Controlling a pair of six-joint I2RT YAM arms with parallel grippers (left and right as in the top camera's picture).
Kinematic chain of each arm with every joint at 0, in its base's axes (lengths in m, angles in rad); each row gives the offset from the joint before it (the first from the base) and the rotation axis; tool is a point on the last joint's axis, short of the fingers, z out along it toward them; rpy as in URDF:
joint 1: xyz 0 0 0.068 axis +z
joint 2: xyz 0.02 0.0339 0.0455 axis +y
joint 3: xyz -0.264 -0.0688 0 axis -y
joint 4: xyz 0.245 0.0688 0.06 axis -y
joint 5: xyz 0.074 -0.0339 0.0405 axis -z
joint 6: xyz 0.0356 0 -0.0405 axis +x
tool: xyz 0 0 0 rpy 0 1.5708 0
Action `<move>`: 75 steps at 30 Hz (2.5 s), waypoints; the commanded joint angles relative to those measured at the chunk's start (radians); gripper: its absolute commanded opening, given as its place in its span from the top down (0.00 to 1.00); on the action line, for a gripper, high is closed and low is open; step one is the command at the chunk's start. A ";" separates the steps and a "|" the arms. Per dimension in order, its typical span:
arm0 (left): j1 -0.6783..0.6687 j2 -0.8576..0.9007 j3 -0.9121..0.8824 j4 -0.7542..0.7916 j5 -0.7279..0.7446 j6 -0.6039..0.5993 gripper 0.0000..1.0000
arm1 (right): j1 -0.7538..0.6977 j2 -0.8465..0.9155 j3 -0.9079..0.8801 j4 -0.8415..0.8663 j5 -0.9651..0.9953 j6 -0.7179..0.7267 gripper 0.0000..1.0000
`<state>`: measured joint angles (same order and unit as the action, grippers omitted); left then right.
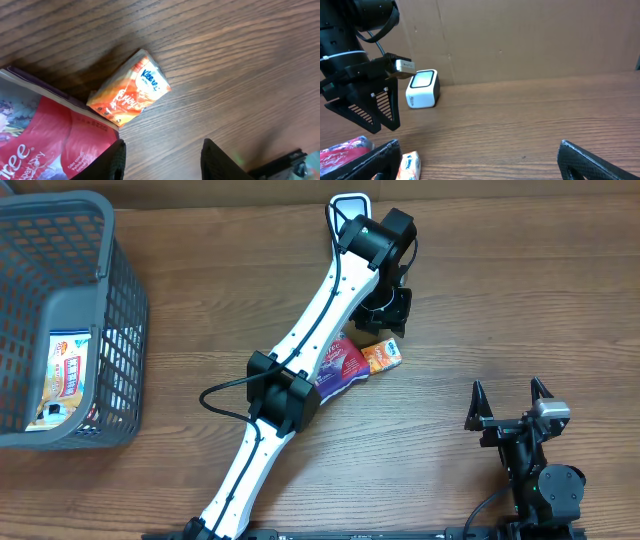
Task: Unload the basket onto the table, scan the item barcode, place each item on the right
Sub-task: 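Carry the orange pack out and drop it beside the Carefree pack, then reach the left gripper into the basket and grasp the yellow wipes pack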
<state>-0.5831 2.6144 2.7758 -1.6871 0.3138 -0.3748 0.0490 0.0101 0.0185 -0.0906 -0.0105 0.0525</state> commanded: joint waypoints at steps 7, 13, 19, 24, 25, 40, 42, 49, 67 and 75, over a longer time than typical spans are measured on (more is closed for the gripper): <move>0.197 -0.383 0.040 -0.003 0.046 0.034 0.44 | 0.001 -0.007 -0.010 0.006 0.010 -0.001 0.00; 0.295 -0.639 0.040 -0.003 0.043 0.075 0.00 | 0.001 -0.007 -0.010 0.006 0.010 -0.001 0.00; 0.470 -0.867 0.040 -0.003 -0.010 0.136 0.00 | 0.001 -0.007 -0.010 0.006 0.010 -0.001 0.00; 0.722 -0.991 0.032 -0.003 -0.116 0.137 0.00 | 0.001 -0.007 -0.010 0.006 0.010 -0.001 0.00; 0.789 -1.012 0.026 -0.003 -0.138 0.137 0.00 | 0.001 -0.007 -0.010 0.006 0.010 -0.001 0.00; 1.394 -0.914 -0.111 -0.002 -0.114 0.105 0.00 | 0.001 -0.007 -0.010 0.006 0.010 -0.001 0.00; 1.414 -0.846 -0.130 -0.002 -0.114 0.105 0.00 | 0.001 -0.007 -0.010 0.006 0.010 -0.001 0.00; 1.424 -0.683 -0.142 -0.003 -0.158 0.089 0.00 | 0.001 -0.007 -0.010 0.006 0.010 -0.001 0.00; 1.260 -0.639 -0.702 0.233 -0.393 0.203 0.00 | 0.001 -0.007 -0.010 0.006 0.010 -0.001 0.00; 1.226 -0.639 -0.940 0.437 -0.472 0.219 0.12 | 0.001 -0.007 -0.010 0.006 0.010 -0.001 0.00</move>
<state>0.6357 1.9823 1.9030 -1.2797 -0.1287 -0.1822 0.0490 0.0101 0.0185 -0.0898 -0.0105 0.0525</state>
